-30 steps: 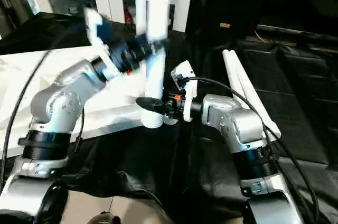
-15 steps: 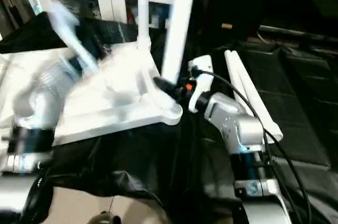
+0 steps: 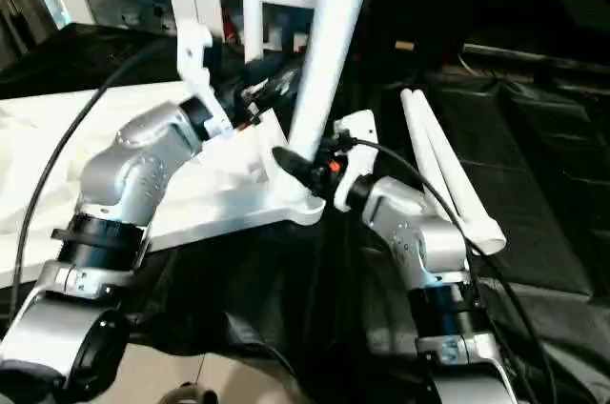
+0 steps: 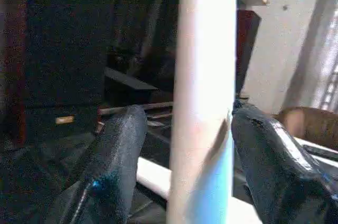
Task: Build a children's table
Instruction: Insert table leg to table base
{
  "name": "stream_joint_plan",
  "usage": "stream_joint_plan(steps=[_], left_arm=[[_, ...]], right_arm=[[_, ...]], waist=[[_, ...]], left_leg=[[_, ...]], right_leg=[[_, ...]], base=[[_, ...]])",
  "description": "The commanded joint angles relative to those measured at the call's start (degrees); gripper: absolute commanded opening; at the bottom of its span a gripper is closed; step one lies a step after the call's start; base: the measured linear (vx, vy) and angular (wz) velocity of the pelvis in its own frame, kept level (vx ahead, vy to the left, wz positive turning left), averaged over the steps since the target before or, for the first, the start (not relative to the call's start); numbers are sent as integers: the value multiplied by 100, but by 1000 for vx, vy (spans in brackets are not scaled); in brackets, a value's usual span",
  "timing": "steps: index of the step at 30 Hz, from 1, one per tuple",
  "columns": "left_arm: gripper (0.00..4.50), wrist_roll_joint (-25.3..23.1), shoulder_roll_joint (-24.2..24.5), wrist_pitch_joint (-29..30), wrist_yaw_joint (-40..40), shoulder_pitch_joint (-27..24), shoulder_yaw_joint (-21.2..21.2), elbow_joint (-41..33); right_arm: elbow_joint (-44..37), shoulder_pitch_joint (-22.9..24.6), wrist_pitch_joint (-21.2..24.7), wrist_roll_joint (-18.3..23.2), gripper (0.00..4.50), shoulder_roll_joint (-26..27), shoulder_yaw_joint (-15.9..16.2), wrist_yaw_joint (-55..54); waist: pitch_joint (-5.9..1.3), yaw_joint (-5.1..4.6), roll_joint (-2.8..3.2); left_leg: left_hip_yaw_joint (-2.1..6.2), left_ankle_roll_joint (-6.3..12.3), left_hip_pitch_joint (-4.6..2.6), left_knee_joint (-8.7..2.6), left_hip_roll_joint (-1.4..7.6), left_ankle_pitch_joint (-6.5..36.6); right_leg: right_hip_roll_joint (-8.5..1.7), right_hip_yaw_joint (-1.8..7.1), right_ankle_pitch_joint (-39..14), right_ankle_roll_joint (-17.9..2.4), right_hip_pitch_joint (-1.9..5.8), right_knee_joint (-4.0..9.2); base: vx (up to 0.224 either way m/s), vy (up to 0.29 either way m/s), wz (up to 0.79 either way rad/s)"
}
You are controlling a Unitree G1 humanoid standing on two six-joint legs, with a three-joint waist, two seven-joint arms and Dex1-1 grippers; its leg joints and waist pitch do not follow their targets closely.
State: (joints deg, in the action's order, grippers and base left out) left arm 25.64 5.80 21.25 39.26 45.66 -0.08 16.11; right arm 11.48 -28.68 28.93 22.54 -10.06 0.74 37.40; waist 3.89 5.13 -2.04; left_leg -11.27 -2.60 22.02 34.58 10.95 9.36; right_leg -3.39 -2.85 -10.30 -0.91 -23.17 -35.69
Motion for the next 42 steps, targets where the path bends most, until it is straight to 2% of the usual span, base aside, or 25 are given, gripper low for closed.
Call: stream_joint_plan(steps=[1,7,8,12,18,21,25,32,35,40,41,42], left_arm=[[299,-91,10,-8,-24,33,11,77],[299,-263,143,-138,-435,97,192,411],[299,-298,174,-125,-621,137,307,549],[299,-220,103,-40,-992,289,571,803],[299,-287,3,-74,-913,336,380,805],[299,-157,-142,116,-605,265,152,409],[299,22,-225,280,-305,134,-67,4],[299,-189,-175,78,-613,222,170,377],[299,-399,50,-117,-740,245,279,597],[299,-1331,736,-770,-288,-10,-446,876],[299,-1331,736,-770,-288,-10,-446,876],[299,-1464,904,-873,82,-164,-700,884]], right_arm=[[-90,29,-56,-45,190,-46,37,-26],[-51,22,-89,-80,190,-41,70,-31],[-37,13,-92,-101,190,-28,70,-25],[-2,-16,-100,-114,189,-14,80,-16],[-6,-19,-97,-110,189,-9,106,-12],[-19,-15,-95,-117,189,-10,119,-8],[-38,1,-87,-123,189,-24,132,-5],[-47,11,-83,-141,189,-41,135,-6],[-21,7,-110,-159,189,-52,127,-19],[122,-35,-219,-268,189,-110,69,-143],[122,-35,-219,-268,189,-110,69,-143],[231,-75,-286,-356,189,-148,48,-233]], waist=[[-465,5,40],[-471,0,32],[-474,-2,14],[-475,6,26],[-469,39,21],[-472,46,33],[-455,20,15],[-461,2,19],[-467,-6,23],[-469,-12,52],[-471,-18,56],[-468,-13,45]], left_leg=[[120,-89,-141,-364,206,1073],[124,-107,-135,-368,203,1038],[123,-102,-133,-369,203,1044],[123,-85,-144,-366,203,1003],[122,-50,-140,-369,211,987],[126,-62,-137,-368,222,964],[125,-61,-115,-373,210,1037],[125,-51,-131,-368,200,1071],[130,-54,-130,-374,200,1046],[147,-124,-155,-401,222,1069],[136,-163,-150,-398,222,1032],[124,-171,-167,-399,226,1050]], right_leg=[[-441,247,-1011,-1080,314,428],[-432,248,-910,-1037,309,419],[-426,244,-903,-1019,312,415],[-431,243,-843,-1050,301,411],[-453,247,-818,-1100,304,413],[-467,249,-830,-1124,307,406],[-465,247,-1006,-1113,319,427],[-432,247,-1111,-981,302,455],[-429,246,-995,-961,305,442],[-434,251,-1042,-848,276,439],[-439,255,-943,-902,283,418],[-435,256,-913,-933,261,428]], base=[[0,0,0],[0,0,0],[0,0,0],[0,0,0],[0,0,0],[0,0,0],[0,0,0],[0,0,0],[0,0,0],[0,0,0],[0,0,0],[0,0,0]])
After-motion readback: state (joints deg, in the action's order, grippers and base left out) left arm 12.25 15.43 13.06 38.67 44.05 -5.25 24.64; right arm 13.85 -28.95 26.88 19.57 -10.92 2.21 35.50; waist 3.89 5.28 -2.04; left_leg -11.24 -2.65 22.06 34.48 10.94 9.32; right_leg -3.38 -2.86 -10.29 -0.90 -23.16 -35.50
